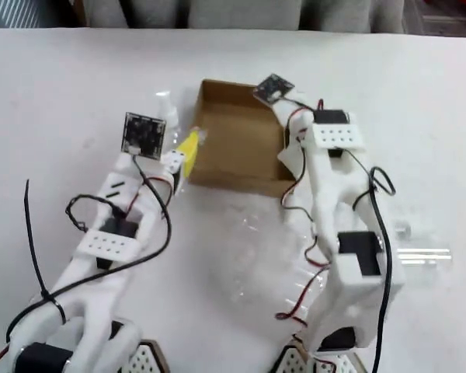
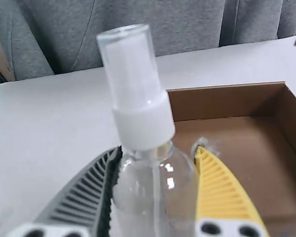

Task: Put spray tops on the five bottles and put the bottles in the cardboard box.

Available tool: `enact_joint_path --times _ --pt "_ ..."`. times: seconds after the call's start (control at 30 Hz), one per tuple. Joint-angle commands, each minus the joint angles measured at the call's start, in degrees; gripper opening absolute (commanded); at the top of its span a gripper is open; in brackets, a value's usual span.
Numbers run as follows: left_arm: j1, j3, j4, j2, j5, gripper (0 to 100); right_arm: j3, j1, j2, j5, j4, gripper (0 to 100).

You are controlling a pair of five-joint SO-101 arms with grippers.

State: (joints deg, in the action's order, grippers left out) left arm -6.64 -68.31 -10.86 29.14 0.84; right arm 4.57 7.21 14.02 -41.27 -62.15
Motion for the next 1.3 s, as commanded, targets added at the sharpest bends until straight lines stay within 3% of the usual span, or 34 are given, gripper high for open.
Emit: enact_joint_path --times 0.0,0.13,0.33,0.47,0.6,0.87,1.07,1.27 --pt "0.5 3.5 -2.0 0.2 -0.7 10 6.5 1.8 -8.0 -0.8 3.8 1.6" --pt "0.5 3.4 -2.0 0.2 -0.7 10 10.2 2.9 -10.6 -0.8 5.1 3.6" --pt "0.6 3.3 -2.0 0.2 -0.7 10 9.8 2.5 -11.1 -0.9 4.9 22.2" --pt "0.6 3.3 -2.0 0.2 -0.7 10 3.5 0.9 -11.0 1.7 1.1 21.2" --pt "0.6 3.3 -2.0 0.2 -0.7 10 -5.9 -1.2 -10.3 11.4 -3.7 20.5" --pt "0.7 3.3 -1.8 0.3 -0.7 10 -14.6 -1.5 -4.5 32.4 -3.6 20.5" --pt "0.7 3.3 -1.7 0.3 -0.7 10 -27.9 -1.5 10.2 35.7 -4.2 20.5" --pt "2.6 3.5 -1.9 0.3 -0.7 10 -44.4 -2.0 23.5 35.7 -11.0 19.3"
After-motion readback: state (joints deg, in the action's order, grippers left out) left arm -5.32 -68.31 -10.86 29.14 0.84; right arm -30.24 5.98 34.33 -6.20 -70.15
